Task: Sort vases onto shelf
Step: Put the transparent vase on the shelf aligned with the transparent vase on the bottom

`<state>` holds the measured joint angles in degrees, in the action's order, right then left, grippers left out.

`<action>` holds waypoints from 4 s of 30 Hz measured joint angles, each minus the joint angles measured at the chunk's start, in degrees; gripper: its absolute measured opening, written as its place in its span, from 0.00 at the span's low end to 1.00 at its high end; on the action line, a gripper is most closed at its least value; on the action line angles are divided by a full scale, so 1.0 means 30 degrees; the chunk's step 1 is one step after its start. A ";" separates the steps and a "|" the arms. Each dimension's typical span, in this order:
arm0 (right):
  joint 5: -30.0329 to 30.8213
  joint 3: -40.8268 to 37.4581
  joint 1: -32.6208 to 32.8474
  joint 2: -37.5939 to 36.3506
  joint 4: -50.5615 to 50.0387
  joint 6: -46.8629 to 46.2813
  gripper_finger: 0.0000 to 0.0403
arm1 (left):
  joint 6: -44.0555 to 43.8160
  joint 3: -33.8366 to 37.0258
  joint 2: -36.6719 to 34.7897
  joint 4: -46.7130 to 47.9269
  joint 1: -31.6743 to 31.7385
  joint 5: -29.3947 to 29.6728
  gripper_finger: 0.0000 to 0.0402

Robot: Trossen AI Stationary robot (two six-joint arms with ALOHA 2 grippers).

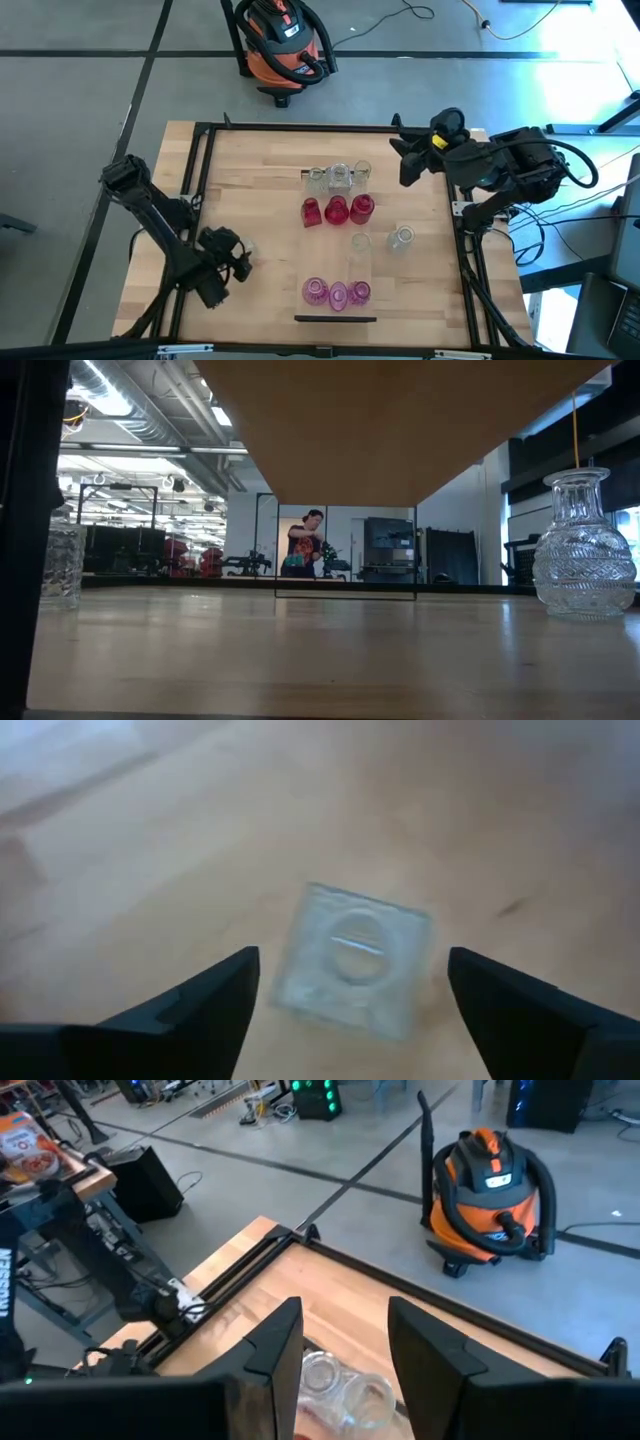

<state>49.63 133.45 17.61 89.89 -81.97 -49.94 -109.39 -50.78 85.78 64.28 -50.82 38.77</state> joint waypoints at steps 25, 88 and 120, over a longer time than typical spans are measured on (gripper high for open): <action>-0.1034 -0.0007 0.0000 0.0000 0.0000 0.0276 0.33 | 0.4145 0.0015 0.3606 -0.3282 0.2816 -0.4353 0.76; -0.1731 -0.0007 0.0000 0.0000 -0.2703 0.1764 0.33 | 3.0269 -1.6931 0.1823 -0.0158 1.1252 -1.2171 0.60; -0.2767 -0.0007 0.0000 -0.0087 -0.2674 0.4321 0.33 | 3.0162 -1.8105 0.7213 -0.1655 1.1719 -1.1345 0.79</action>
<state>41.33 133.43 17.61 89.62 -90.00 -36.97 -18.90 -105.10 107.42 59.32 -15.66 4.73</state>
